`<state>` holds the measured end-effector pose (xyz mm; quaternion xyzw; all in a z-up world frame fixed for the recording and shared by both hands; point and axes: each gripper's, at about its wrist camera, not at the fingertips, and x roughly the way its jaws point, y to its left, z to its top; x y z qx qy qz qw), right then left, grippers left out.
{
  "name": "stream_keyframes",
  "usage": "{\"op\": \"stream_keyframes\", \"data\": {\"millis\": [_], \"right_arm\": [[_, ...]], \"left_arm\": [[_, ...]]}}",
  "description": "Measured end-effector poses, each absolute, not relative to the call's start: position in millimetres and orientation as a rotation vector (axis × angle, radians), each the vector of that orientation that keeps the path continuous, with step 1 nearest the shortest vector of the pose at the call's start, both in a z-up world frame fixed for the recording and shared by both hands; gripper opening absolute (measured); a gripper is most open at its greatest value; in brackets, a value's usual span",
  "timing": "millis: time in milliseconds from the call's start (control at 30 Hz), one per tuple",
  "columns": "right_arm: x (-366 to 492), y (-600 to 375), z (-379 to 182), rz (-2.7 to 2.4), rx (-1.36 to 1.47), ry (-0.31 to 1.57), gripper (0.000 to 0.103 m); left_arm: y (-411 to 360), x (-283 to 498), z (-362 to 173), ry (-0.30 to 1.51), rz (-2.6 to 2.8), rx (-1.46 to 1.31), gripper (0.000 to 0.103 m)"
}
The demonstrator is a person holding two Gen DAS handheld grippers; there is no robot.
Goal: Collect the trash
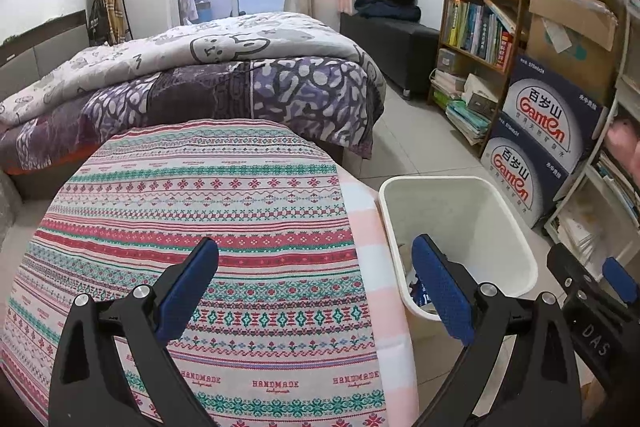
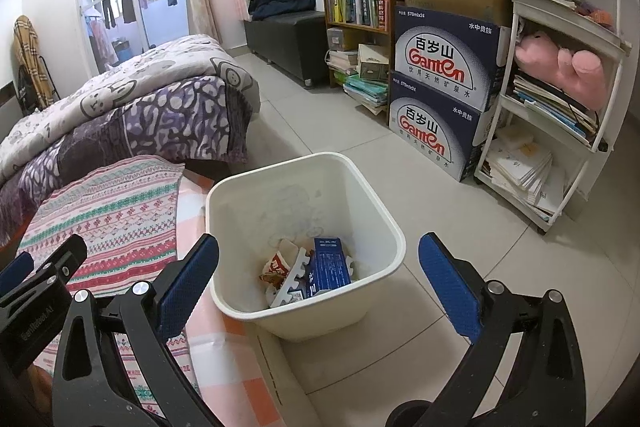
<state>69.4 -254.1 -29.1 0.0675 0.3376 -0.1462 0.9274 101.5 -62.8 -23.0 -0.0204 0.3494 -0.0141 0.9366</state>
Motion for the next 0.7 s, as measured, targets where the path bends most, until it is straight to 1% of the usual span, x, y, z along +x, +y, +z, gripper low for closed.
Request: {"op": "stream_keyframes", "data": {"millis": [267, 700], "right_arm": [[69.5, -254.2, -28.8, -0.299, 0.139, 0.690, 0.096], [69.9, -255.0, -28.6, -0.300, 0.138, 0.695, 0.096]], "left_arm": [[-65.7, 99.6, -23.0, 0.709, -0.060, -0.041, 0.092], [-67.4, 99.5, -21.3, 0.706, -0.062, -0.047, 0.092]]}}
